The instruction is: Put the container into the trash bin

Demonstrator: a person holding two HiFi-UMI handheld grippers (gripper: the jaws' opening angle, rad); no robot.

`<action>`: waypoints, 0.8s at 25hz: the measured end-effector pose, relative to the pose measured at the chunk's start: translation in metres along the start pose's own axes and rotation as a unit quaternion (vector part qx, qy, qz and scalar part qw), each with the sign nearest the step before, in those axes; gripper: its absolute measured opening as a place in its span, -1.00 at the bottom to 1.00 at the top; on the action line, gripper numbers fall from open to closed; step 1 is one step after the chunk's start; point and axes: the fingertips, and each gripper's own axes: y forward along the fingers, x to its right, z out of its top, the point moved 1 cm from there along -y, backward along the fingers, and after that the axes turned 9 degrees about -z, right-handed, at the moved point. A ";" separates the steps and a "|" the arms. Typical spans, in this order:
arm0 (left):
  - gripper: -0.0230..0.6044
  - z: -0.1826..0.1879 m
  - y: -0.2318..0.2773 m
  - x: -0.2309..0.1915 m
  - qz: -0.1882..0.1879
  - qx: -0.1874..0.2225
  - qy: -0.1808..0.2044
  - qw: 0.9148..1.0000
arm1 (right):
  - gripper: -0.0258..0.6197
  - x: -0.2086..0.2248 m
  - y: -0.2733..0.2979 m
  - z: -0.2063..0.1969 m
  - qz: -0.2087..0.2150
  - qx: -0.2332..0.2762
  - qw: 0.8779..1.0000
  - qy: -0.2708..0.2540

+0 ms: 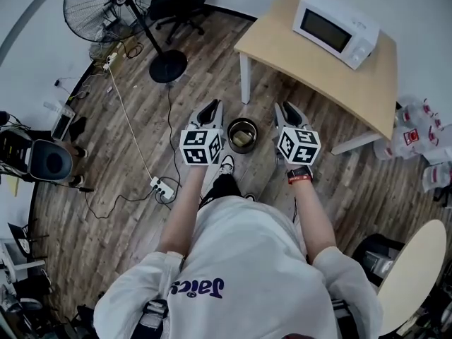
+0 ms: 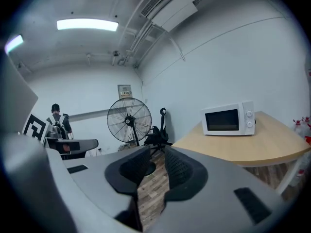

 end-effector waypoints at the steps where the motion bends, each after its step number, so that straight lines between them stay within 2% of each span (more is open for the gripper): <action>1: -0.78 0.002 -0.002 0.001 -0.001 0.002 0.000 1.000 | -0.61 0.000 -0.003 0.001 -0.002 0.003 1.000 0.000; 9: -0.84 0.009 -0.004 0.002 -0.009 0.007 0.010 1.000 | -0.87 -0.006 -0.008 0.005 -0.018 0.024 1.000 0.008; 20: -0.85 0.012 0.008 -0.006 -0.013 0.004 0.012 1.000 | -0.87 -0.014 0.006 0.008 -0.012 0.025 1.000 0.001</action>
